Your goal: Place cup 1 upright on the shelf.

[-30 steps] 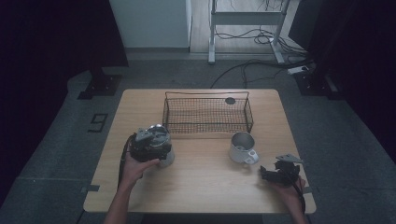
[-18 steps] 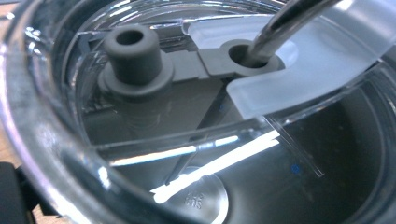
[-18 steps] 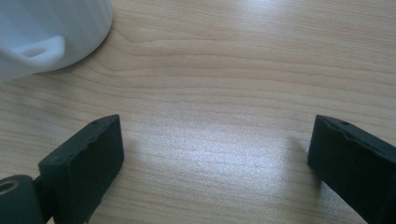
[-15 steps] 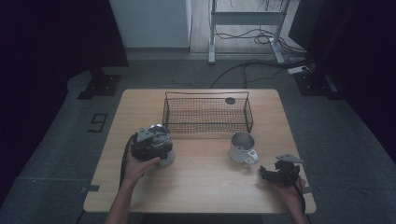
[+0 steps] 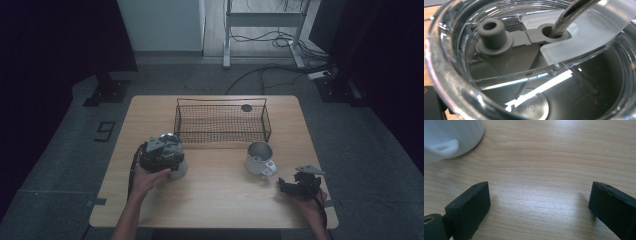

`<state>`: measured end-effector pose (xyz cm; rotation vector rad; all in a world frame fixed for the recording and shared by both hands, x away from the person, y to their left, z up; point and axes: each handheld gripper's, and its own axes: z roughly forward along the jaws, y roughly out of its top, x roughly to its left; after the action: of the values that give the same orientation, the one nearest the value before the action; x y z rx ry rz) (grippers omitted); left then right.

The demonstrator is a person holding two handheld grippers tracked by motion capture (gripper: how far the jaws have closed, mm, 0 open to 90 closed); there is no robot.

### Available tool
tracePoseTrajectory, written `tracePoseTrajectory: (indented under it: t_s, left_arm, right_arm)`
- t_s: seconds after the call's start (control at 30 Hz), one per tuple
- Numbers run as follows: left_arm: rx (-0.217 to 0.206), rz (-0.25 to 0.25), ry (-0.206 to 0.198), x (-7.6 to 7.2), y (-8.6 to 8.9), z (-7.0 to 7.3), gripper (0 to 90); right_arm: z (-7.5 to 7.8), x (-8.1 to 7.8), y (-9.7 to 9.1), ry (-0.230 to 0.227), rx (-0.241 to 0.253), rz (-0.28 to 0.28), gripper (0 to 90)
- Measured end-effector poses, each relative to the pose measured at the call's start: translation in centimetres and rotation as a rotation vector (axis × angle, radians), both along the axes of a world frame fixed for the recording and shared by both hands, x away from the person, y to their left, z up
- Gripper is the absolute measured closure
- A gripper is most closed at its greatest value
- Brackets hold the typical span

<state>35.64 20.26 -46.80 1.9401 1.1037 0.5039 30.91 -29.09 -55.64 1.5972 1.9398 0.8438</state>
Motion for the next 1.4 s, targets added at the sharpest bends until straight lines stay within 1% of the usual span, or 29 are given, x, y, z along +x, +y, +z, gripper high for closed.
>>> tracePoseTrajectory:
  t_s: [0.17,0.3,0.43,0.47,0.6,0.8,0.97,1.07,1.3,1.4]
  left_arm:
    - [-0.007,0.004,-0.004,-0.1,0.1,0.0,3.9]
    - [-0.014,-0.003,-0.009,-0.2,0.2,0.3,4.0]
    - [-0.018,-0.01,-0.018,-0.4,0.2,0.8,4.0]
    - [-0.014,-0.009,-0.026,-0.5,0.2,1.1,4.0]
    - [-0.013,-0.013,-0.03,-0.7,0.2,1.6,4.0]
    - [-0.009,-0.011,-0.048,-0.9,0.2,2.5,4.1]
    - [-0.015,-0.014,-0.053,-0.9,0.2,2.9,4.1]
    - [-0.007,-0.014,-0.059,-0.9,0.1,3.4,4.1]
    - [-0.007,-0.011,-0.067,-1.0,0.0,4.0,4.1]
    - [-0.014,-0.008,-0.074,-1.2,0.0,4.5,4.1]
  right_arm:
    - [0.0,0.0,0.0,0.0,0.0,0.0,3.5]
    - [0.0,0.0,0.0,0.0,0.0,0.0,3.5]
    - [0.0,0.0,0.0,0.0,0.0,0.0,3.6]
    - [0.0,0.0,0.0,0.0,0.0,0.0,3.6]
    - [0.0,0.0,0.0,0.0,-0.001,-0.001,3.6]
    - [0.0,0.0,0.0,-0.001,0.0,-0.001,3.8]
    - [0.0,0.0,0.0,0.0,-0.002,-0.002,3.8]
    - [0.0,0.0,0.0,0.0,-0.002,-0.002,3.9]
    - [0.0,0.0,0.0,-0.001,-0.001,-0.002,4.0]
    - [0.0,0.0,0.0,-0.001,-0.002,-0.003,4.1]
